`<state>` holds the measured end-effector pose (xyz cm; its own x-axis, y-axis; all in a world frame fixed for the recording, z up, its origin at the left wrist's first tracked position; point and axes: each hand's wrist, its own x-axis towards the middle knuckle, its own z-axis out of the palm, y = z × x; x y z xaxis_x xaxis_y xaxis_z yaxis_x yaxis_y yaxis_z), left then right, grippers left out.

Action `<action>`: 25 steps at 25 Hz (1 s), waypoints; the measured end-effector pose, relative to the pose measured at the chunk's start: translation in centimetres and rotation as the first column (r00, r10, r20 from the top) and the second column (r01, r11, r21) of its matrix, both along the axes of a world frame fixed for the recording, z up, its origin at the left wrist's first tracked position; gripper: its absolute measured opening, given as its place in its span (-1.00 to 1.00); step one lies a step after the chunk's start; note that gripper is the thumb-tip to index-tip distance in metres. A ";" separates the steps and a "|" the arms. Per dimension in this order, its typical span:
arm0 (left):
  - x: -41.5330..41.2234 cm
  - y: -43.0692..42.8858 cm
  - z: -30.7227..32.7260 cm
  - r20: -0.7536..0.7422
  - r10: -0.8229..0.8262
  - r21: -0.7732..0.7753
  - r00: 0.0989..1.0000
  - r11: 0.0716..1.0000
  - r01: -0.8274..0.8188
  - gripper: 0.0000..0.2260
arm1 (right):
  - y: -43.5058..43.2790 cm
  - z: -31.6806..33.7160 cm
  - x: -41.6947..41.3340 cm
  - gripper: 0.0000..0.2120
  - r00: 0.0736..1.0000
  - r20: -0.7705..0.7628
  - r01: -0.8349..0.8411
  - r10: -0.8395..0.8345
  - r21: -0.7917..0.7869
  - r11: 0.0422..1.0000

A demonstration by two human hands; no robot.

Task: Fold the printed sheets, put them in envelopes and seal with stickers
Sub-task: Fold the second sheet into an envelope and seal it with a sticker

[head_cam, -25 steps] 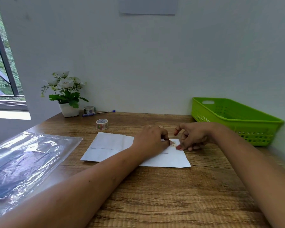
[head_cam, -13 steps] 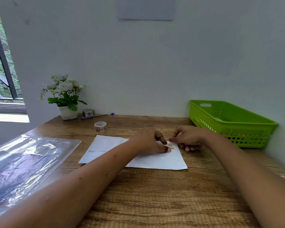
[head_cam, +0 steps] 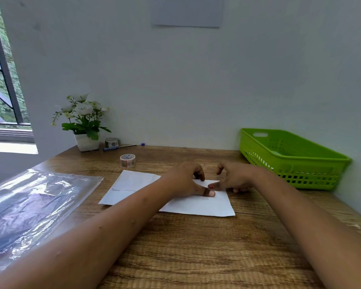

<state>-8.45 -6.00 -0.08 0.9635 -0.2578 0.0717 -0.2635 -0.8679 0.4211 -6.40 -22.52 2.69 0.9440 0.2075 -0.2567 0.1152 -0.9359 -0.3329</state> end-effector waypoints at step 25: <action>1.2 5.0 0.4 -0.023 0.315 0.314 0.949 0.903 -0.292 -0.19 | -2.0 0.5 0.3 -0.45 0.984 -0.178 0.049 0.006 0.305 0.951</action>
<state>-7.22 -1.02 0.36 0.9981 0.0500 -0.0354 0.0543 -0.9896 0.1329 -6.11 -24.52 3.22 0.8953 0.2823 -0.3445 0.0105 -0.7867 -0.6173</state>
